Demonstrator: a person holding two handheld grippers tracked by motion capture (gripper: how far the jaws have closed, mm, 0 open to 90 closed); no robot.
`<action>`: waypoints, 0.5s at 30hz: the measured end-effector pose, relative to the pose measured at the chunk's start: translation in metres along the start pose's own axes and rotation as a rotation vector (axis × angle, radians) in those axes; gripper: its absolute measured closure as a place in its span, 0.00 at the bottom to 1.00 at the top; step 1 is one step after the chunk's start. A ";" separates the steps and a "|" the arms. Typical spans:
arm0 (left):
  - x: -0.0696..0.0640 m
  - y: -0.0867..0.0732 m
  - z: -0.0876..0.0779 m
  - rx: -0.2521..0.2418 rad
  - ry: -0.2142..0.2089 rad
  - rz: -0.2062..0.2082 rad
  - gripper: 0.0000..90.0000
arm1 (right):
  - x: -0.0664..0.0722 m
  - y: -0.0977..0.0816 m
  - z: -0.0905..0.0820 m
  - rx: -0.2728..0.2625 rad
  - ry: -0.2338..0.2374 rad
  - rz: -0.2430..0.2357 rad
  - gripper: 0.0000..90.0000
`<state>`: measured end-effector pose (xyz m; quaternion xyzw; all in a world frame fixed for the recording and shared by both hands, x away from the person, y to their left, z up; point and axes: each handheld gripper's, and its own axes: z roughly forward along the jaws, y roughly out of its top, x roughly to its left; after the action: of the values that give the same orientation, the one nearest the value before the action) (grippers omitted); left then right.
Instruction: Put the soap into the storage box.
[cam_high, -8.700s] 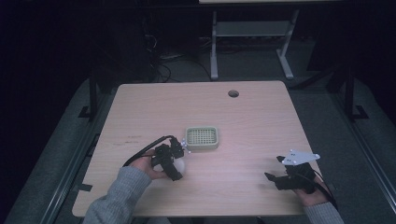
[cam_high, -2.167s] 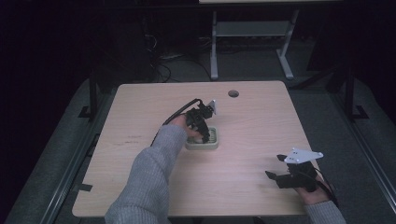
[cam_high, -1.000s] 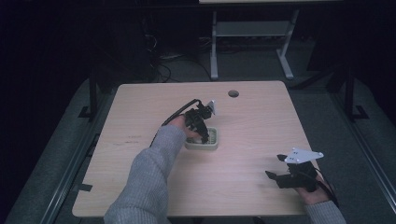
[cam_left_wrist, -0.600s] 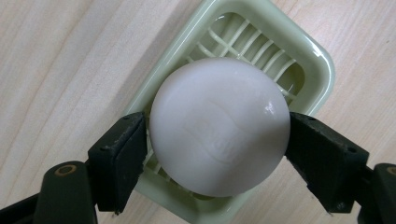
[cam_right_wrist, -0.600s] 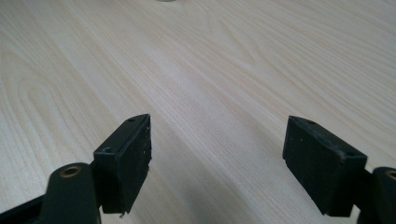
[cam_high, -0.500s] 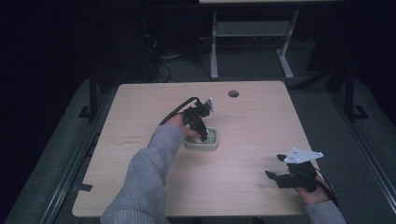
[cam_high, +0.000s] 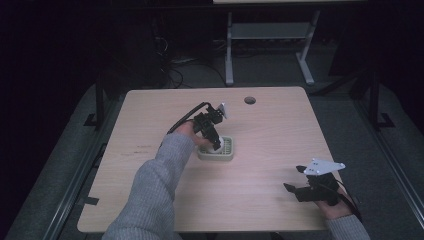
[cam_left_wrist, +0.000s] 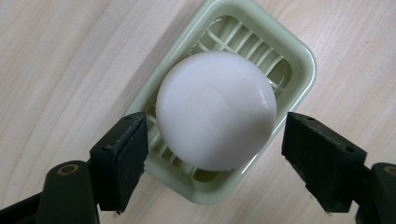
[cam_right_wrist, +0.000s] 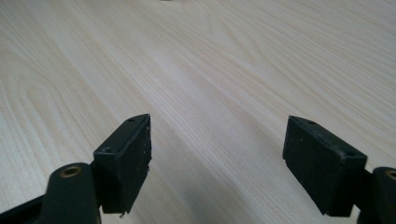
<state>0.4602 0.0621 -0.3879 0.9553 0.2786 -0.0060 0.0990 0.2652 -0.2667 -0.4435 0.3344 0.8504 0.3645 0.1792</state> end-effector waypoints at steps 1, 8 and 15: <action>0.000 -0.001 -0.001 -0.001 0.002 0.001 0.25 | 0.000 0.000 0.000 0.000 0.000 0.000 0.26; -0.001 -0.007 -0.007 -0.002 0.006 0.006 0.25 | 0.000 0.000 0.000 0.003 -0.001 -0.003 0.26; -0.008 -0.012 -0.011 -0.003 0.010 0.029 0.25 | -0.001 -0.001 0.000 0.013 -0.006 0.000 0.26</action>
<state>0.4466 0.0703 -0.3792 0.9591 0.2651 0.0008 0.0991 0.2658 -0.2680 -0.4446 0.3368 0.8522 0.3579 0.1796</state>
